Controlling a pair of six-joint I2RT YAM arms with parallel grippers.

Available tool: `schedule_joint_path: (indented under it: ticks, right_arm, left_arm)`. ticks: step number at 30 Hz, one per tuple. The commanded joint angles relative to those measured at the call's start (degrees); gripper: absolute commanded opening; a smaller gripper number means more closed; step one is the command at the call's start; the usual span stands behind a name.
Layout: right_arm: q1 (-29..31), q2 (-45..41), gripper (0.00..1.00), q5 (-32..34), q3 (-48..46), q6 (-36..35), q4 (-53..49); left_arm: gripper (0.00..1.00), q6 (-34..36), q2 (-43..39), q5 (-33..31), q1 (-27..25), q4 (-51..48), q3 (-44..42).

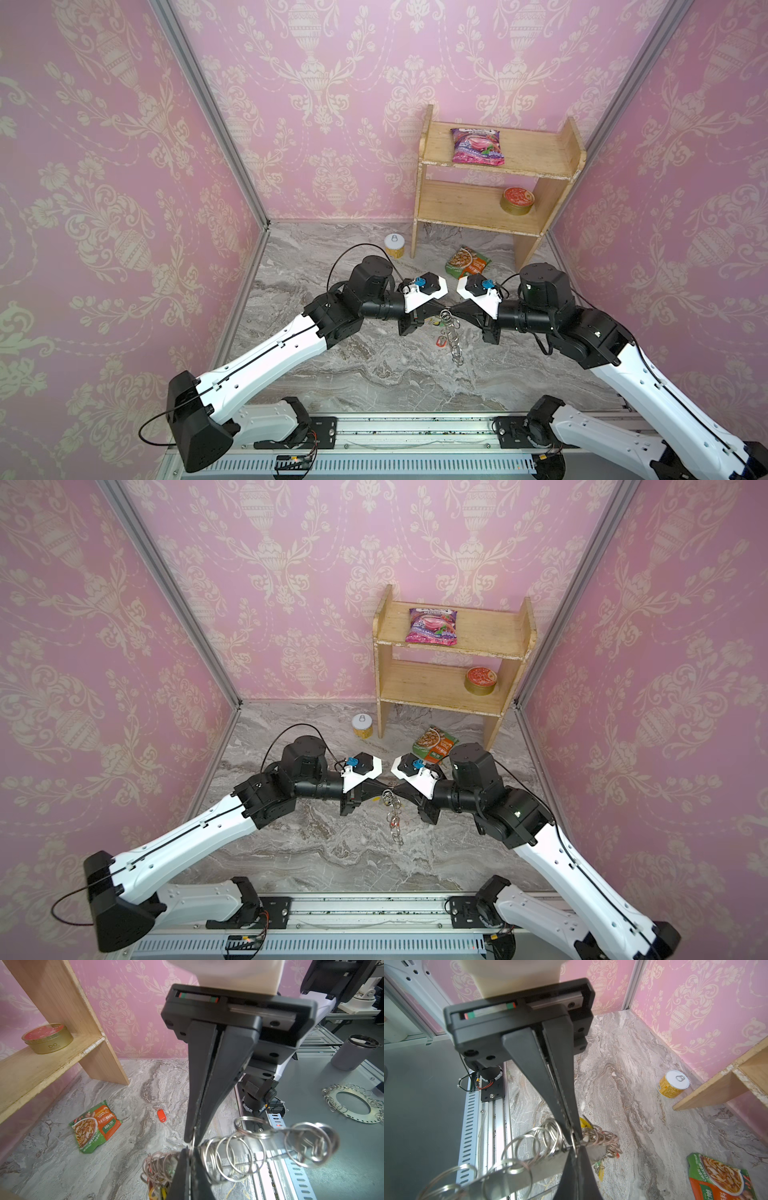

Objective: Put the keys on the keyring

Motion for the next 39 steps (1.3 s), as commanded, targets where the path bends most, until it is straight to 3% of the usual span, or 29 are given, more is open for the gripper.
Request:
schedule_joint_path:
  ticks: [1, 5, 8, 13, 19, 25, 31, 36, 39]
  right_arm:
    - [0.5, -1.3, 0.18, -2.0, -0.6, 2.2, 3.3]
    - [0.5, -3.0, 0.55, 2.5, -1.3, 3.1, 3.3]
    - [0.3, -4.5, 0.64, 5.4, -1.8, 4.0, 4.0]
    - [-0.2, -4.4, 0.65, 4.3, -0.9, 6.3, 4.3]
    - [-2.2, -4.0, 0.52, -0.2, -0.9, 8.7, 5.6]
    - [-4.6, -2.9, 0.55, -2.6, -0.1, 12.0, 7.8]
    - [-5.7, -3.3, 0.60, -4.0, -1.0, 13.6, 8.2]
    - [-6.2, -4.2, 0.62, -4.6, -2.4, 15.4, 9.2]
    - [-6.4, -4.1, 0.62, -4.9, -2.8, 15.8, 9.0]
  left_arm:
    - [0.00, 2.7, -1.7, -6.2, -0.7, 6.0, -1.0]
    - [0.00, 8.5, -2.9, -10.3, -1.4, 7.7, -2.6]
    - [0.00, 13.0, -3.4, -11.9, -1.6, 9.7, -3.9]
    - [0.00, 15.6, -4.4, -10.2, -1.6, 13.6, -6.0]
    - [0.00, 13.6, -6.3, -7.7, -1.6, 16.0, -7.2]
    - [0.00, 9.3, -8.1, -5.3, -1.3, 15.8, -7.8]
    - [0.00, 1.0, -8.2, 2.2, 1.4, 10.9, -7.7]
    - [0.00, -12.0, -5.7, 15.0, 6.7, 12.4, -7.7]
    - [0.00, -16.7, -4.8, 18.3, 7.5, 15.0, -9.0]
